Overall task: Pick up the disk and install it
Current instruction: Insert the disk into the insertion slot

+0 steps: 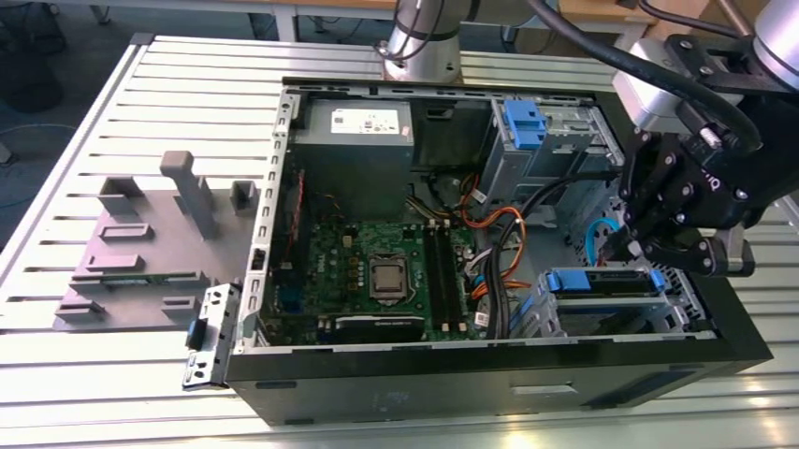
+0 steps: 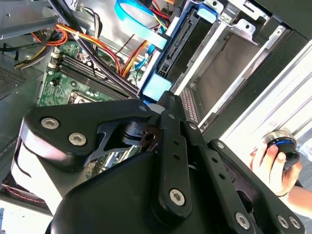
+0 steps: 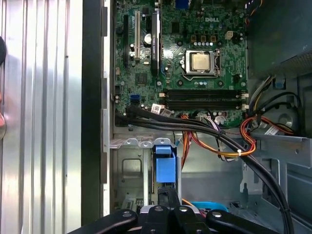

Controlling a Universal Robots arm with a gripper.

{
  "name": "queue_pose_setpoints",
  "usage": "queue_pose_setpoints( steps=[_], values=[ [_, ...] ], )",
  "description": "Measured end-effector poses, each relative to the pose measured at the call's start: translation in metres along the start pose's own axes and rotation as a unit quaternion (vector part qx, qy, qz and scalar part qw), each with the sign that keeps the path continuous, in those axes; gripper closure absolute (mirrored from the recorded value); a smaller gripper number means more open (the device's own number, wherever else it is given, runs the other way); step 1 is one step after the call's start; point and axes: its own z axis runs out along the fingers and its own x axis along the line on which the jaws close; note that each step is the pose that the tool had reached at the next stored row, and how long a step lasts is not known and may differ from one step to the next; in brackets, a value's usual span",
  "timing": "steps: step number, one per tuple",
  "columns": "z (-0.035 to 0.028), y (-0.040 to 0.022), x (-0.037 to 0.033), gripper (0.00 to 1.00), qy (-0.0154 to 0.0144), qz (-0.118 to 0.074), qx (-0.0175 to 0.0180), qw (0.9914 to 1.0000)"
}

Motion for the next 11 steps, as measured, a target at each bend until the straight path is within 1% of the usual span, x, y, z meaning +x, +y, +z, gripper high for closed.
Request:
queue_pose_setpoints(
  steps=[11],
  values=[
    [0.0038,-0.0076,-0.0010,0.89,0.0000,0.000,-0.0005,1.00000]
  ],
)
